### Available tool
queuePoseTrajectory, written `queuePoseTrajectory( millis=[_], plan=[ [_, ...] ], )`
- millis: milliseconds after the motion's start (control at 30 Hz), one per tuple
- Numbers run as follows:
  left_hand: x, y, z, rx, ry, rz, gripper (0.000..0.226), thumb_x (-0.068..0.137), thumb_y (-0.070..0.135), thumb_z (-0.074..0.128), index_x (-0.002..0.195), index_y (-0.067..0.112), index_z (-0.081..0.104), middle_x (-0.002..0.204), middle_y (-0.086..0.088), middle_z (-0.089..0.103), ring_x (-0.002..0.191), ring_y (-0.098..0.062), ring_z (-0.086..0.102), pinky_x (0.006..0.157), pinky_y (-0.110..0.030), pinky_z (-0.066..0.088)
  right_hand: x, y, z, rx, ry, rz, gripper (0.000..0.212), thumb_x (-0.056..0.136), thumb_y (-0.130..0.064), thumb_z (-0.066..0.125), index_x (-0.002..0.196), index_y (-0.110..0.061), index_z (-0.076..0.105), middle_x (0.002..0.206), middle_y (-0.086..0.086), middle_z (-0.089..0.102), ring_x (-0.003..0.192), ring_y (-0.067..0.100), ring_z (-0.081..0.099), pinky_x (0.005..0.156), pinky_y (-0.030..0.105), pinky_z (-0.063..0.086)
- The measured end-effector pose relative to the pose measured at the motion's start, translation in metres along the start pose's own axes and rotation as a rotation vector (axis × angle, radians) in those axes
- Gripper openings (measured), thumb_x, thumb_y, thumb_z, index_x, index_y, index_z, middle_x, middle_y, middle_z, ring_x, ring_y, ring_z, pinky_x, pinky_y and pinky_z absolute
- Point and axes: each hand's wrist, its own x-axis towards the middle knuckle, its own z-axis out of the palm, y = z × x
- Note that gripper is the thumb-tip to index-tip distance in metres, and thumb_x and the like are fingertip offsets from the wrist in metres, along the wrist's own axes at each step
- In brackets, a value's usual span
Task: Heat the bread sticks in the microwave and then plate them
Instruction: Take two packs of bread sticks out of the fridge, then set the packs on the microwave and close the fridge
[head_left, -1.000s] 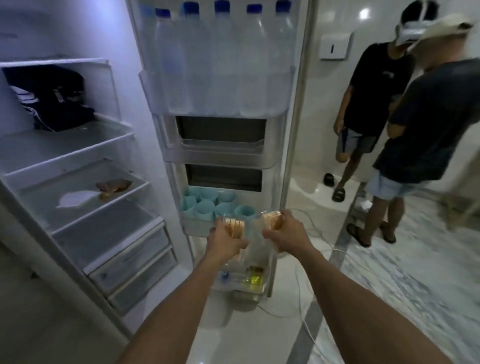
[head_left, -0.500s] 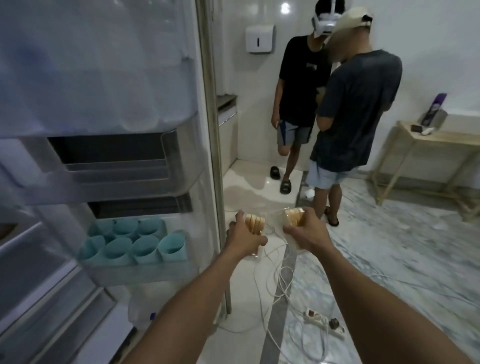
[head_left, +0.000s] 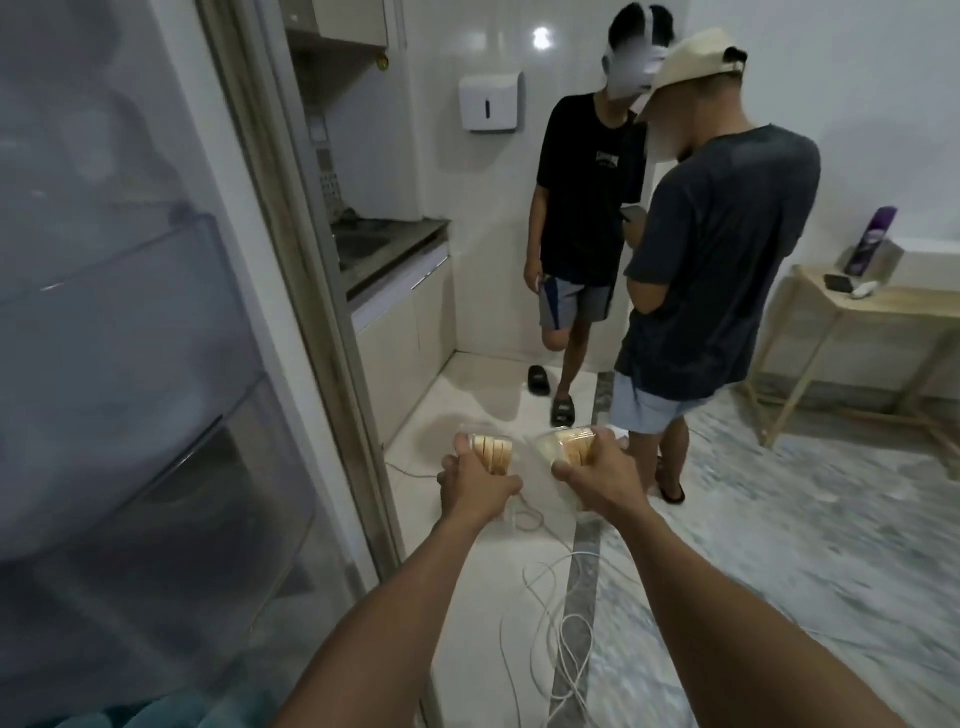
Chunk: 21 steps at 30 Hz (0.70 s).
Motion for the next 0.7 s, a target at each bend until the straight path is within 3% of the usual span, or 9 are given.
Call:
queuePoseTrajectory(
  millis=[133,333,433,567,700],
  plan=[
    [0.059,0.011,0.012,-0.022,0.058,-0.049,0.102,0.062,0.032,0.080,0.146,0.025,0.022,0.128,-0.013,0.044,0.122,-0.034,0.043,0.093,-0.040,0.043,0.073,-0.002,0.017,-0.012,-0.062,-0.040,0.062,0.066,-0.048,0.074,0.119,-0.031,0.046,0.097,-0.006,0.063,0.086,0.016,0.064,0.080,0.047,0.058],
    [0.160,0.029,0.023,-0.100,0.167,-0.120,0.103,0.054,0.037,0.077,0.141,0.028,0.024,0.125,-0.010,0.048,0.120,-0.033,0.046,0.097,-0.043,0.044,0.195,-0.025,0.039,-0.021,-0.147,-0.118,0.066,0.074,-0.040,0.077,0.130,-0.027,0.045,0.105,-0.002,0.063,0.094,0.020,0.062,0.082,0.039,0.054],
    [0.206,0.041,0.019,-0.126,0.242,-0.175,0.106,0.043,0.042,0.075,0.137,0.030,0.027,0.122,-0.009,0.054,0.118,-0.033,0.051,0.098,-0.044,0.046,0.247,-0.035,0.045,-0.055,-0.200,-0.131,0.068,0.067,-0.047,0.075,0.125,-0.029,0.045,0.105,0.001,0.064,0.094,0.024,0.063,0.082,0.042,0.055],
    [0.243,0.056,-0.003,-0.186,0.304,-0.183,0.112,0.053,0.030,0.080,0.147,0.030,0.021,0.129,-0.009,0.050,0.122,-0.031,0.049,0.100,-0.036,0.044,0.301,-0.064,0.061,-0.056,-0.236,-0.162,0.069,0.059,-0.053,0.072,0.120,-0.030,0.052,0.101,-0.002,0.067,0.091,0.023,0.064,0.078,0.036,0.054],
    [0.287,0.043,-0.032,-0.231,0.391,-0.239,0.110,0.042,0.035,0.079,0.140,0.036,0.028,0.122,-0.003,0.056,0.115,-0.028,0.056,0.098,-0.043,0.049,0.345,-0.105,0.097,-0.044,-0.297,-0.234,0.072,0.053,-0.059,0.069,0.116,-0.029,0.052,0.099,-0.003,0.067,0.092,0.023,0.065,0.076,0.034,0.053]
  ],
)
